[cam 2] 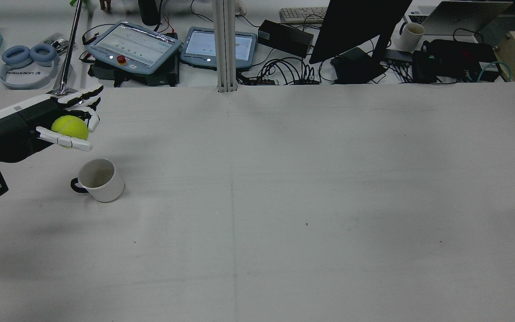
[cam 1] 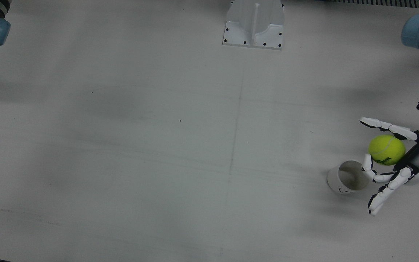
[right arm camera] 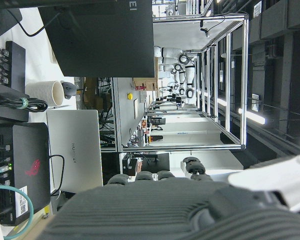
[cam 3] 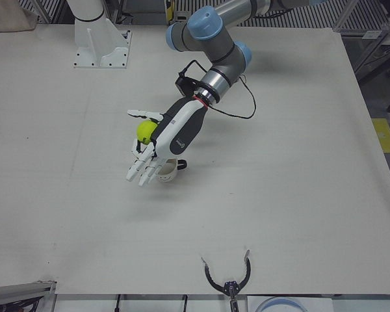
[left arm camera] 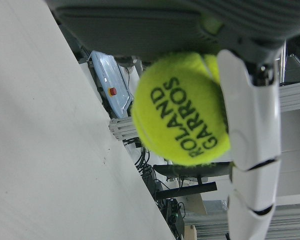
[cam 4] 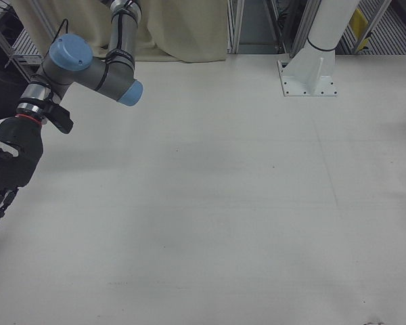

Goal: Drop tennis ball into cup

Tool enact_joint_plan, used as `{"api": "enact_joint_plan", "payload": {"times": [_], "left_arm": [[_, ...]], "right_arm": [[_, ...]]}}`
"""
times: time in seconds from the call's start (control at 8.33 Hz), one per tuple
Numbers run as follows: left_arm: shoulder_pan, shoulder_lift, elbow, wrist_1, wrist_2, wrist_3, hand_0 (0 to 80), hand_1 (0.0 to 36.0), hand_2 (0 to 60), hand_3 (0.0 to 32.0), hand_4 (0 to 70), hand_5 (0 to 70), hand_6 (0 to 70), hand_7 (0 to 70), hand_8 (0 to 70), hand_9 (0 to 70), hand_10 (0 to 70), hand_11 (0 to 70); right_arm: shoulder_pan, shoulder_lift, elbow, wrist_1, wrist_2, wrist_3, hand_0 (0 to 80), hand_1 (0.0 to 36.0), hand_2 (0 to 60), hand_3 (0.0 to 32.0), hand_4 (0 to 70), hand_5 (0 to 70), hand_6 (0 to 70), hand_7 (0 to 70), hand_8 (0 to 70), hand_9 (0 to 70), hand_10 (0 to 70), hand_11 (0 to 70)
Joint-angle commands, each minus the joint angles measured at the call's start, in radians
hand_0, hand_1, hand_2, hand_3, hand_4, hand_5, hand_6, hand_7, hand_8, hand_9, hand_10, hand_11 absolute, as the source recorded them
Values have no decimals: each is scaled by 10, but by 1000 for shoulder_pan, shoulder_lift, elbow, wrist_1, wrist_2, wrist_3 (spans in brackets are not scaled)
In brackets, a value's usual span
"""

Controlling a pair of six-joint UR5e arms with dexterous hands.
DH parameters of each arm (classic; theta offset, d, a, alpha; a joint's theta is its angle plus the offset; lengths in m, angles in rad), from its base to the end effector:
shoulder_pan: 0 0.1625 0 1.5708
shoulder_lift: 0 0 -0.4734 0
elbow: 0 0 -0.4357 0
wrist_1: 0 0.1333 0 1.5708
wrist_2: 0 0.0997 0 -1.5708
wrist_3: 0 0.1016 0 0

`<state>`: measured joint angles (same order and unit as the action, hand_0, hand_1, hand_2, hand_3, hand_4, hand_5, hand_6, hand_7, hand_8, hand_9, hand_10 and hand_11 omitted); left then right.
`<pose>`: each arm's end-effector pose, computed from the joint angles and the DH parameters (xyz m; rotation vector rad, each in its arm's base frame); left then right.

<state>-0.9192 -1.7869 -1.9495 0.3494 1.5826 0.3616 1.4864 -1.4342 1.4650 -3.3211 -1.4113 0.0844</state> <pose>0.2498 -0.5454 0.4528 -0.3115 2.0666 -1.4202 0.0996 -0.5949 0.7315 -0.0161 1.9872 -2.2973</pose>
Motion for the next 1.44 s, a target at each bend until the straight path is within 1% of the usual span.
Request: {"api": "enact_joint_plan", "payload": {"times": [0.0,0.24,0.36,0.48,0.6,0.72,0.84,0.96,1.08,1.2,1.32], "left_arm": [[-33,63,15,-59,1,-3,557,277,127,0,26,41,17,163,0,18,0,0],[-41,64,7,-63,2,-1,557,287,154,0,27,35,8,173,0,20,0,0],[-47,58,-3,-63,2,-13,554,290,168,0,25,35,8,173,0,20,0,0],[-123,54,-49,-47,8,-13,569,308,205,0,10,49,22,170,0,20,0,0],[-201,19,-87,12,13,-13,578,322,214,0,0,47,14,180,0,22,0,0],[-319,-44,-77,69,14,-6,592,334,200,0,0,48,9,176,0,21,0,0],[-402,-70,-27,91,19,-4,619,349,179,0,0,57,12,152,0,16,0,0],[-453,-69,16,86,22,-4,630,357,173,0,0,56,8,144,0,14,0,0],[-492,-66,76,67,22,-4,655,359,140,0,0,57,4,147,0,15,0,0],[-529,-63,92,74,22,-6,777,360,104,0,0,66,4,150,0,16,0,0],[-536,-60,90,79,22,-9,800,360,106,0,0,87,24,141,0,14,0,0]], "right_arm": [[0,0,0,0,0,0,0,0,0,0,0,0,0,0,0,0,0,0],[0,0,0,0,0,0,0,0,0,0,0,0,0,0,0,0,0,0],[0,0,0,0,0,0,0,0,0,0,0,0,0,0,0,0,0,0],[0,0,0,0,0,0,0,0,0,0,0,0,0,0,0,0,0,0],[0,0,0,0,0,0,0,0,0,0,0,0,0,0,0,0,0,0],[0,0,0,0,0,0,0,0,0,0,0,0,0,0,0,0,0,0],[0,0,0,0,0,0,0,0,0,0,0,0,0,0,0,0,0,0],[0,0,0,0,0,0,0,0,0,0,0,0,0,0,0,0,0,0],[0,0,0,0,0,0,0,0,0,0,0,0,0,0,0,0,0,0],[0,0,0,0,0,0,0,0,0,0,0,0,0,0,0,0,0,0],[0,0,0,0,0,0,0,0,0,0,0,0,0,0,0,0,0,0]]}}
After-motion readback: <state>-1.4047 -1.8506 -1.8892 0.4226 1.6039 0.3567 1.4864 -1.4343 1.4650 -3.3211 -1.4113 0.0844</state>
